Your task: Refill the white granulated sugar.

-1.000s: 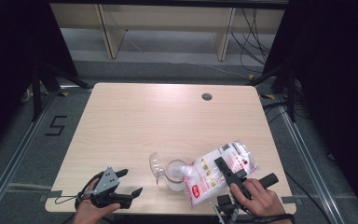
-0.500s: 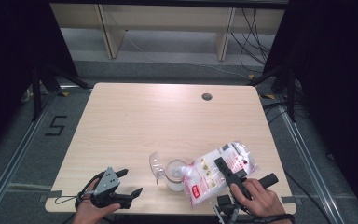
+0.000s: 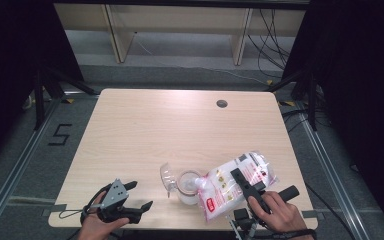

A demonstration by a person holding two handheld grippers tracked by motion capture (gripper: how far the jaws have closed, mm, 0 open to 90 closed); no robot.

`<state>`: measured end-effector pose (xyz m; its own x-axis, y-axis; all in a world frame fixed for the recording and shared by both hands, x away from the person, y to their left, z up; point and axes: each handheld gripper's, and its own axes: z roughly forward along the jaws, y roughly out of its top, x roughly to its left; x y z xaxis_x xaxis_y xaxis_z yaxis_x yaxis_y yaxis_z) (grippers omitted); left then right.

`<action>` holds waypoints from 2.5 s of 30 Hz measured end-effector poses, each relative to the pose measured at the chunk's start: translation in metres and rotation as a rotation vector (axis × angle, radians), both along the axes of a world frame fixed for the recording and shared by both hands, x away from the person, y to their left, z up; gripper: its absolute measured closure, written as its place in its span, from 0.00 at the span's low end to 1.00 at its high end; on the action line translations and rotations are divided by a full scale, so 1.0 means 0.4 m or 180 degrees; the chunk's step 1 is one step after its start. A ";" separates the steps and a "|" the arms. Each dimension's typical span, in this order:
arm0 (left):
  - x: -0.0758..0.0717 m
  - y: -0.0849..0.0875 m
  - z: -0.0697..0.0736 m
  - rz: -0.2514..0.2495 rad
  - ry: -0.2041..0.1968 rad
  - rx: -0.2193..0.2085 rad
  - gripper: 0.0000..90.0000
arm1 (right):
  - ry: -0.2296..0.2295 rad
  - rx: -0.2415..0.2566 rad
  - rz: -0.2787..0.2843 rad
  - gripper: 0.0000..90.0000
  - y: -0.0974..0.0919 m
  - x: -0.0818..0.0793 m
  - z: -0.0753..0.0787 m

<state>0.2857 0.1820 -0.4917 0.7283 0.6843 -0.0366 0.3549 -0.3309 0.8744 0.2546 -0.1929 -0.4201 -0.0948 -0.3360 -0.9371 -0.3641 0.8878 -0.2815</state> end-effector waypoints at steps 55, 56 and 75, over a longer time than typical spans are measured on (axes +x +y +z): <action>0.002 0.005 0.001 -0.0013 -0.0001 0.0050 0.19 | 0.0002 -0.0013 -0.0003 0.74 -0.002 -0.001 0.005; 0.001 0.003 0.001 -0.0008 0.0000 0.0039 0.19 | 0.0004 -0.0020 -0.0007 0.73 -0.002 -0.002 0.005; 0.000 0.002 0.000 0.0014 0.0013 0.0043 0.19 | 0.0024 -0.0069 -0.0065 0.73 -0.003 -0.004 0.006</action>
